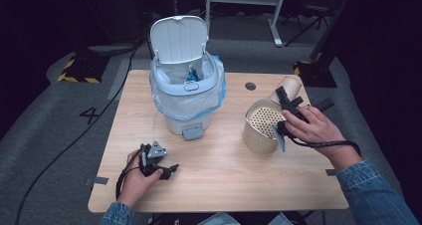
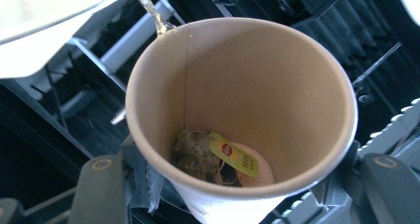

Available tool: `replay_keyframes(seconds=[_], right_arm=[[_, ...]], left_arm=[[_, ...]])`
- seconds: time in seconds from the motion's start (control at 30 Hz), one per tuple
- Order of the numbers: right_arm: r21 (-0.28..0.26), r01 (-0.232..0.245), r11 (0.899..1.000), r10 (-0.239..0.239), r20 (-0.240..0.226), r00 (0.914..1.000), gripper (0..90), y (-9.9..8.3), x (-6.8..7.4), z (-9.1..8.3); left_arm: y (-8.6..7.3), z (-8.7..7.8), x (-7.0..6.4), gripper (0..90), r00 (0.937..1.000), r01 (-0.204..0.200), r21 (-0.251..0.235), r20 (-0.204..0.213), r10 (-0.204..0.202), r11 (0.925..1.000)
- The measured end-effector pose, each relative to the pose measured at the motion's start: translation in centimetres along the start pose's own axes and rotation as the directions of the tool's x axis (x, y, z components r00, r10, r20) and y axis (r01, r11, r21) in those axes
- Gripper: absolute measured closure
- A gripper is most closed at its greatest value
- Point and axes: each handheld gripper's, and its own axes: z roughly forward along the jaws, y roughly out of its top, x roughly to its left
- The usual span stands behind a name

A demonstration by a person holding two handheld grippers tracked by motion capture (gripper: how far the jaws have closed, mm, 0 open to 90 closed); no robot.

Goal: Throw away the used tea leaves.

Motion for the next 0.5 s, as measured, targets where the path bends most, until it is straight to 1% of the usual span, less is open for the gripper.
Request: replay_keyframes(seconds=[0.03,0.17,0.2,0.27,0.33,0.37,0.43,0.5], right_arm=[[0.005,0.014,1.000,-0.014,0.009,0.9999,36.8,0.05,0.01,-0.05],[0.022,0.035,0.999,-0.036,0.013,0.9993,36.9,0.05,0.18,-0.06],[0.029,0.050,0.998,-0.050,0.017,0.9986,37.0,0.09,0.26,-0.06],[0.038,0.077,0.996,-0.077,0.019,0.9968,37.1,0.20,0.35,-0.10],[0.047,0.085,0.995,-0.085,0.011,0.9963,37.1,0.35,0.48,-0.07],[0.058,0.099,0.993,-0.100,0.007,0.9950,37.2,0.49,0.59,-0.05],[0.061,0.138,0.989,-0.139,0.000,0.9903,37.4,0.77,0.79,0.00],[0.077,0.172,0.982,-0.173,0.005,0.9849,37.6,0.92,0.84,-0.07]], left_arm=[[0.00,0.00,-0.01,21.6,1.0000,0.001,0.000,0.000,-0.001,1.0000],[0.00,0.00,0.00,21.6,1.0000,0.000,0.000,0.000,0.000,1.0000],[0.00,0.00,0.00,21.6,1.0000,0.000,0.000,0.000,0.000,1.0000],[0.00,0.00,0.00,21.6,1.0000,0.000,0.000,0.000,0.000,1.0000],[0.00,0.00,0.00,21.6,1.0000,0.000,0.000,0.000,0.000,1.0000],[0.00,0.00,0.00,21.6,1.0000,0.000,0.000,0.000,0.000,1.0000],[0.00,0.00,0.00,21.6,1.0000,0.000,0.000,0.000,0.000,1.0000],[0.00,0.00,0.00,21.6,1.0000,0.000,0.000,0.000,0.000,1.0000]])
